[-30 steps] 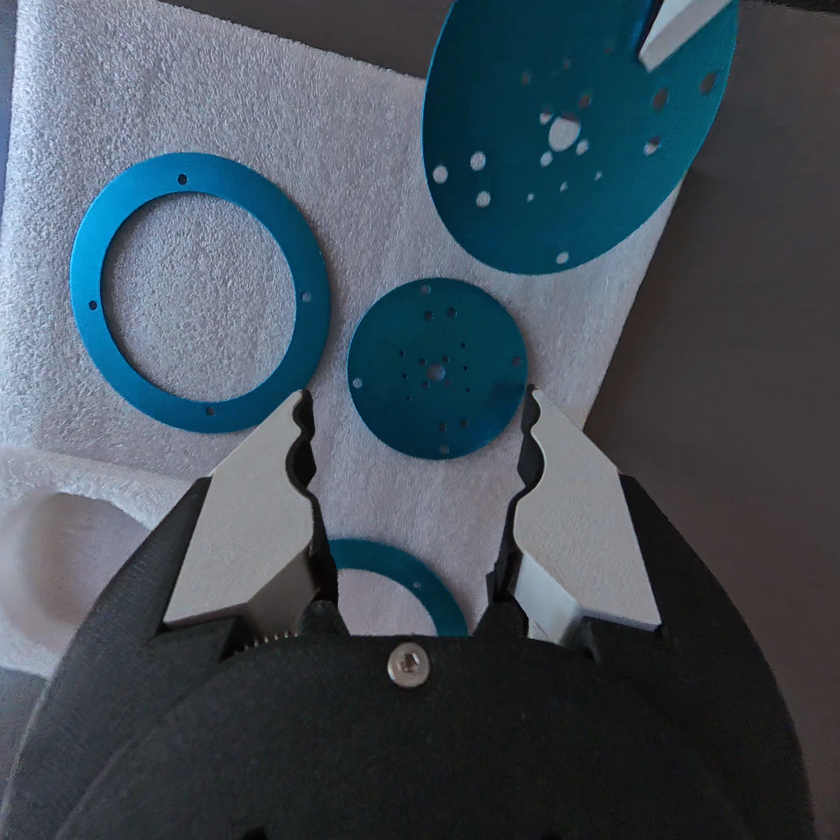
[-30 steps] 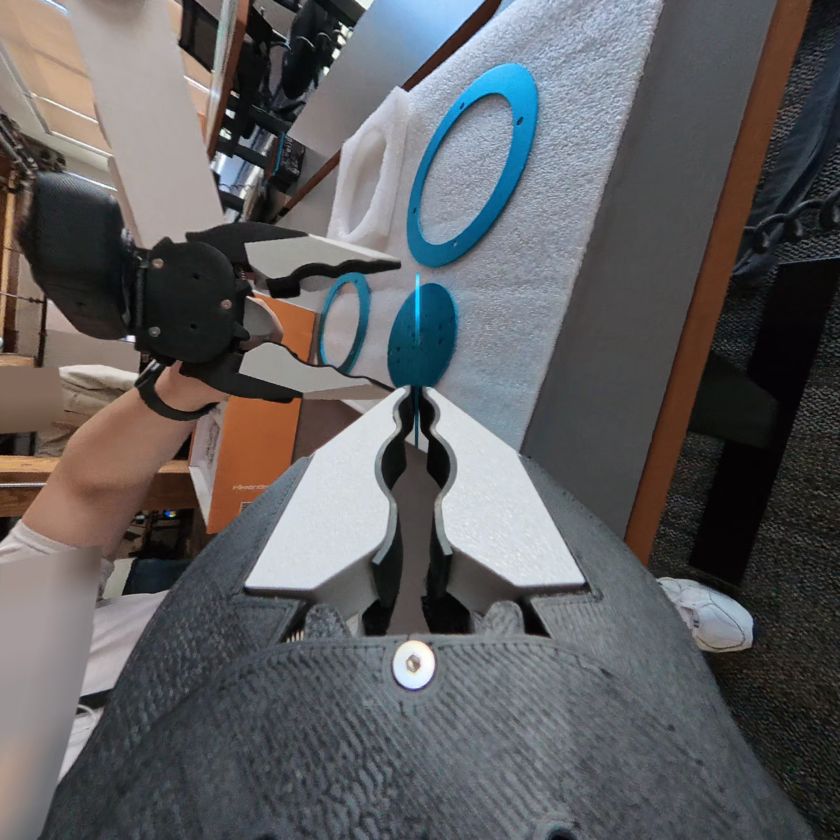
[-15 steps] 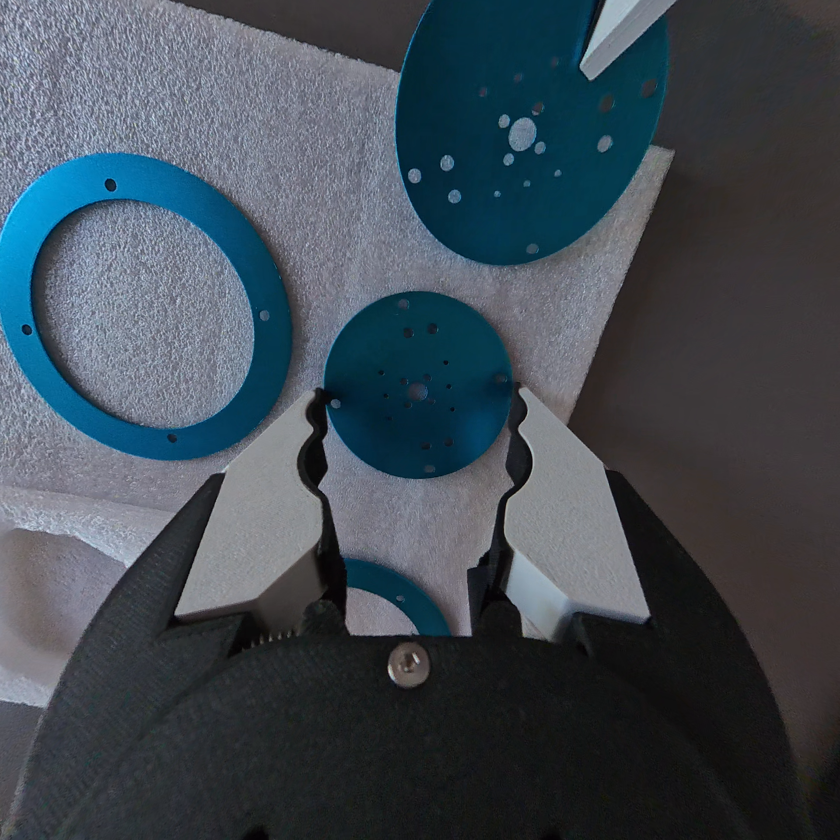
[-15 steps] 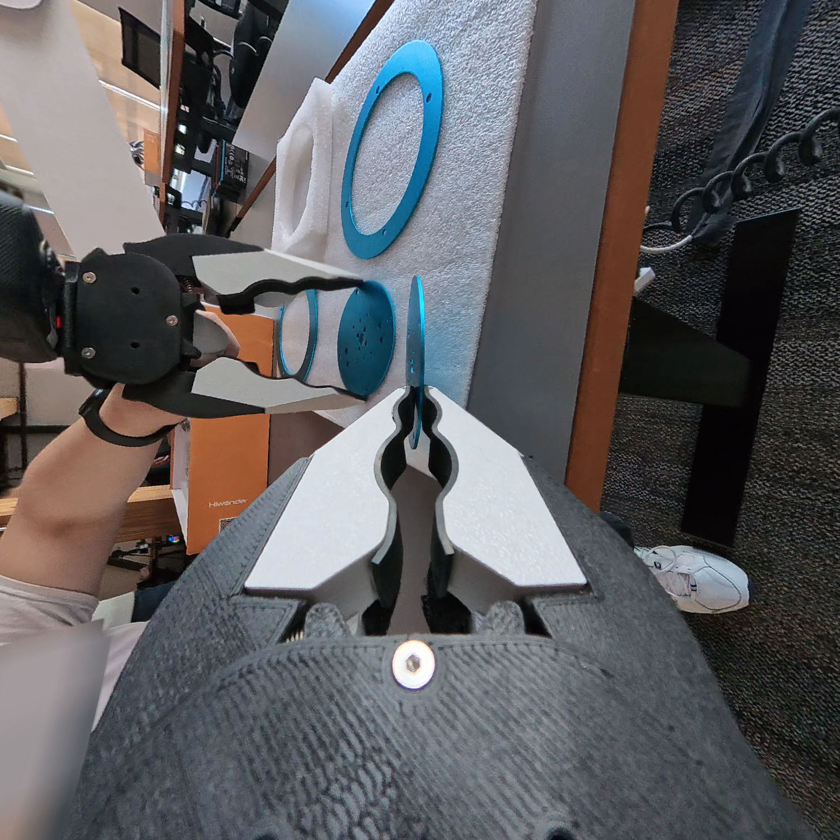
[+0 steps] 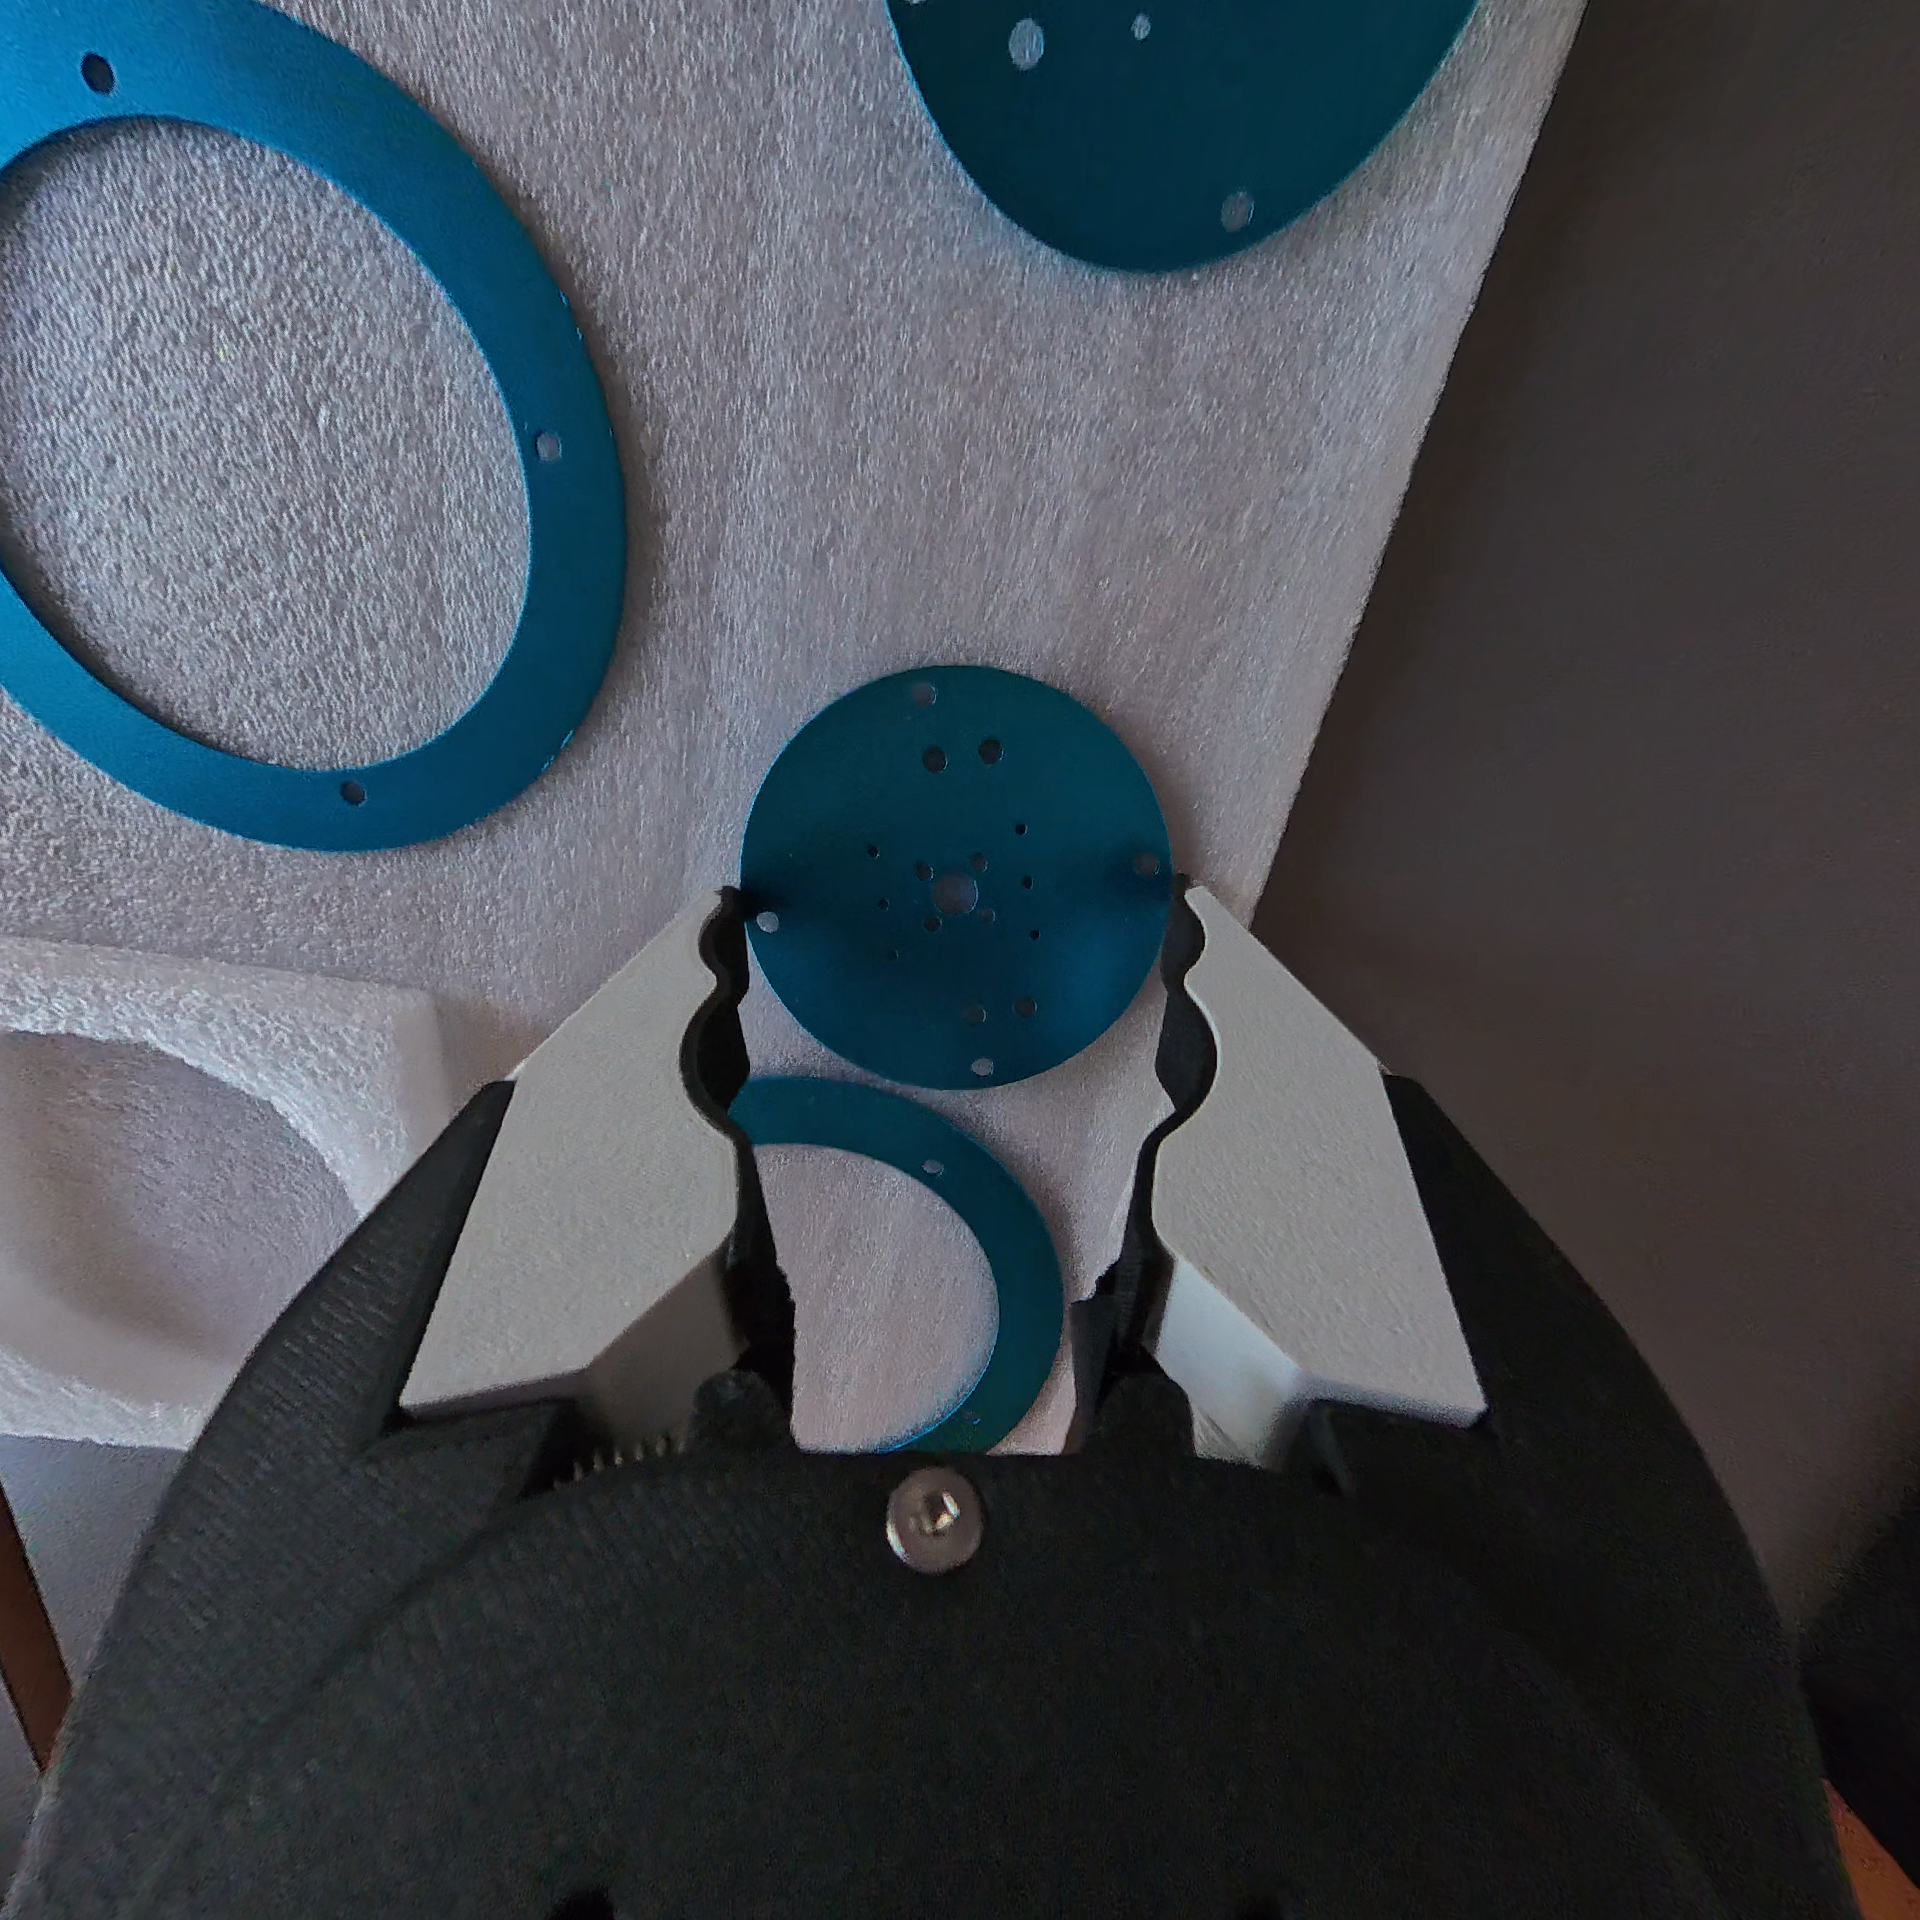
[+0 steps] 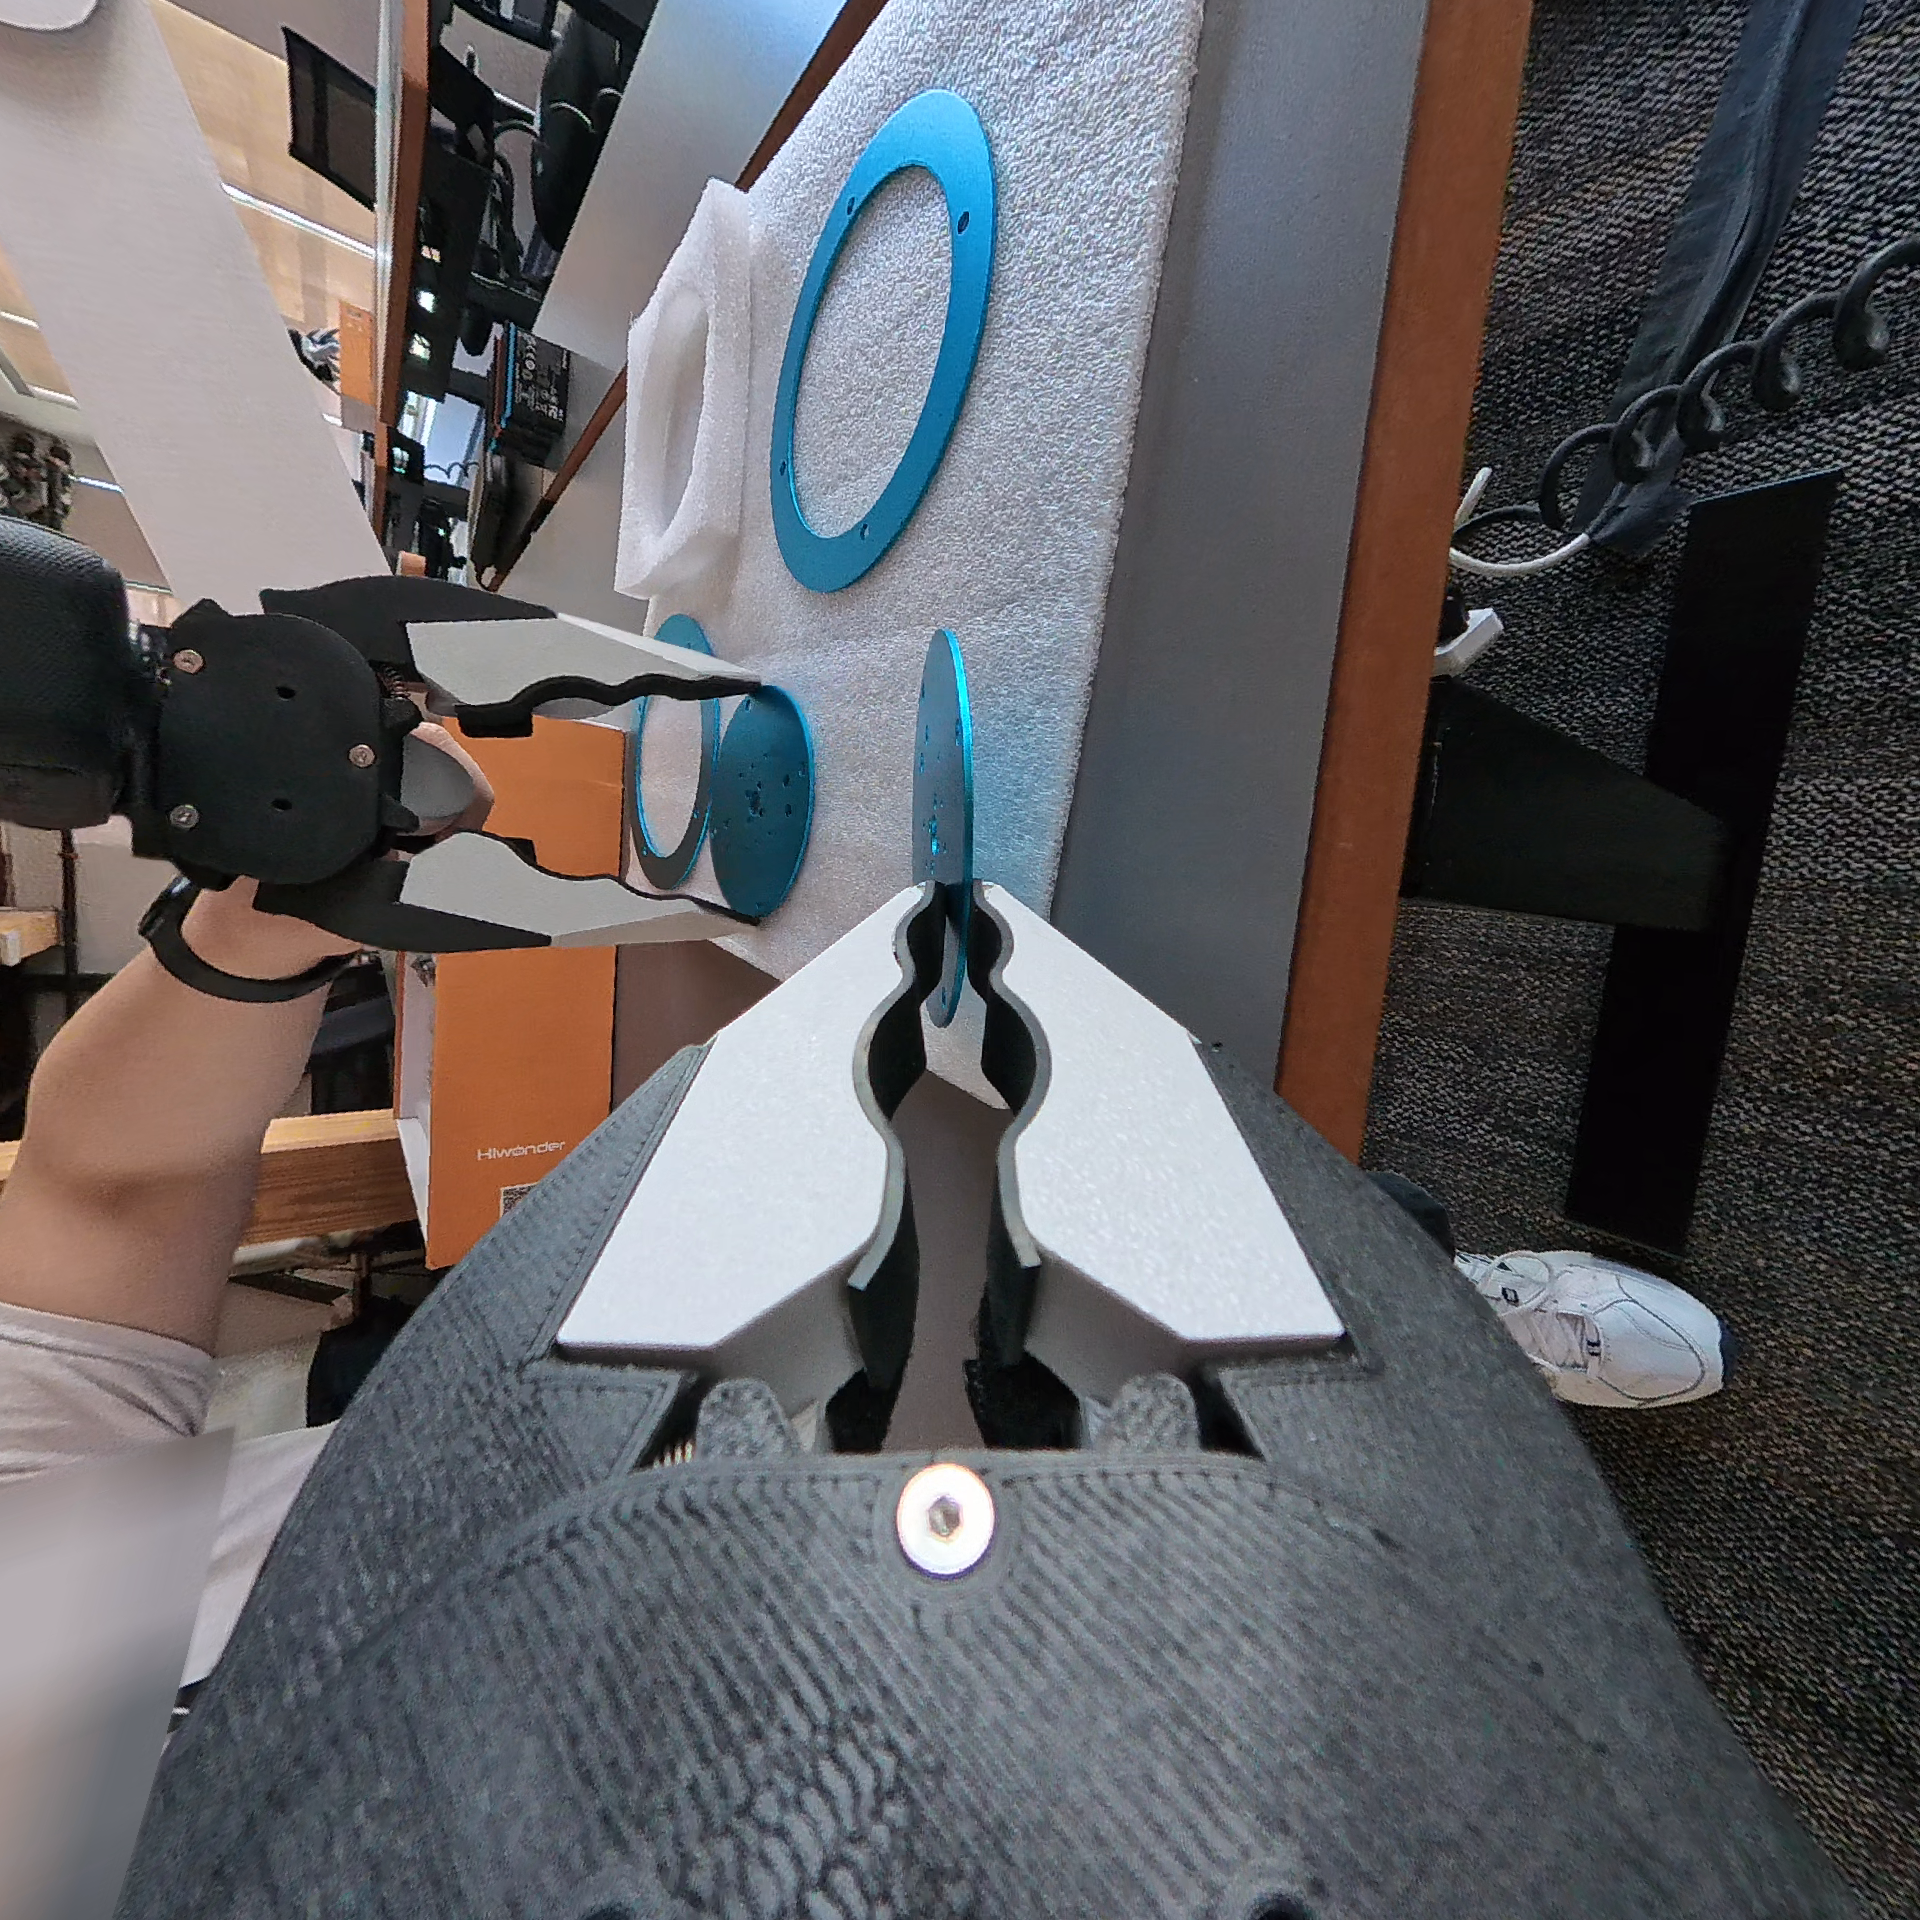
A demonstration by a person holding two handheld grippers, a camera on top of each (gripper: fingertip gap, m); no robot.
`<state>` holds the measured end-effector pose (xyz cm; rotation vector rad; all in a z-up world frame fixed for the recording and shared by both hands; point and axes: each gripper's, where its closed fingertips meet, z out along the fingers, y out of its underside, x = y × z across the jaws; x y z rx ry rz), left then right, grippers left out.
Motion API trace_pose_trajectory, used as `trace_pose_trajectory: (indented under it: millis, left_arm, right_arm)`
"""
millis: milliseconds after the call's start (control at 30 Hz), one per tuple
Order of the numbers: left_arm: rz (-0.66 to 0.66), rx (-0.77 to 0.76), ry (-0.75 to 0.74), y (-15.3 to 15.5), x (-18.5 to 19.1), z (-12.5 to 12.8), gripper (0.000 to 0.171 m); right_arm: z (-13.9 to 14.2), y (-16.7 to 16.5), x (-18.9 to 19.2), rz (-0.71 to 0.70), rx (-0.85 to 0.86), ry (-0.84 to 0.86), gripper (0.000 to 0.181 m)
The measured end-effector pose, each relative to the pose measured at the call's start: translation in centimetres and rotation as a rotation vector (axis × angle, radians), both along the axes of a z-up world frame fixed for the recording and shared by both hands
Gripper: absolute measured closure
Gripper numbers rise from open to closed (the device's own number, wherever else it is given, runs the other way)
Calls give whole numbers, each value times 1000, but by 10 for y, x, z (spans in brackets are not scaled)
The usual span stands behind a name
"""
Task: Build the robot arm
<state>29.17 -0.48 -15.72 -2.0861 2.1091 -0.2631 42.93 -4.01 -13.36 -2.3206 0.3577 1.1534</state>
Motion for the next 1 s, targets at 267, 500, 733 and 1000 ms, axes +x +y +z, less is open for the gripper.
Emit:
trace_pose_trajectory:
  millis: [267, 500, 733, 1000]
  left_arm:
    - [2, -21, -37, 0, -2, 0, 92]
    - [3, 0, -64, 1, -1, 0, 91]
    - [27, -33, -108, 4, 1, 10, 91]
    - [77, -62, -156, 18, 0, 28, 99]
  right_arm:
    - [3, 1, -2, 6, 15, 2, 180]
    - [33, 1, -16, 58, 126, 88, 181]
    - [18, 5, -54, 173, -2, 146, 181]
    - [10, 2, -53, 154, -48, 189, 181]
